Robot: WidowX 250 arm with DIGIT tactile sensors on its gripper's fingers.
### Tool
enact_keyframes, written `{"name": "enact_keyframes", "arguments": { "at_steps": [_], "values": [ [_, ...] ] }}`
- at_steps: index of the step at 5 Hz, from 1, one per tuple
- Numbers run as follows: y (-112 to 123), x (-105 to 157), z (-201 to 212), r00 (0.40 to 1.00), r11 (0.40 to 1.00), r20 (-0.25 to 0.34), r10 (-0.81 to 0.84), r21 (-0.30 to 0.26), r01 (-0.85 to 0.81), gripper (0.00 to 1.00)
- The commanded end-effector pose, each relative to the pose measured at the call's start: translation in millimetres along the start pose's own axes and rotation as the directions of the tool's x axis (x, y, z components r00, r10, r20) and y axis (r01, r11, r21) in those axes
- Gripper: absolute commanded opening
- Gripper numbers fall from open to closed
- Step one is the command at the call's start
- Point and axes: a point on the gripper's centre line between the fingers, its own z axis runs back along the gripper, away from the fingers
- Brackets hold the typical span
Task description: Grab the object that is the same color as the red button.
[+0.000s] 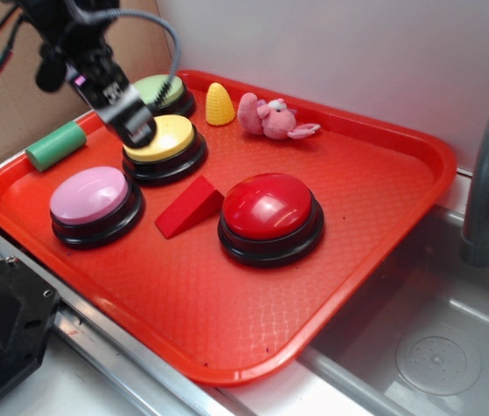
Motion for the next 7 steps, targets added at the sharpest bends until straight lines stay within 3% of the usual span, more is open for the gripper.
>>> {"name": "enact_keyframes", "arguments": {
  "at_steps": [1, 4, 7],
  "values": [
    [-0.7, 12.2, -50.5, 0.993, 0.993, 0.031, -0.114, 0.019, 0.114, 1.0],
    [-2.3, 5.0, -89.1, 0.978, 0.977, 0.012, -0.21, 0.048, 0.21, 1.0],
    [-4.2, 2.3, -106.8, 0.977, 0.977, -0.009, -0.212, 0.026, 0.212, 1.0]
  ]
}}
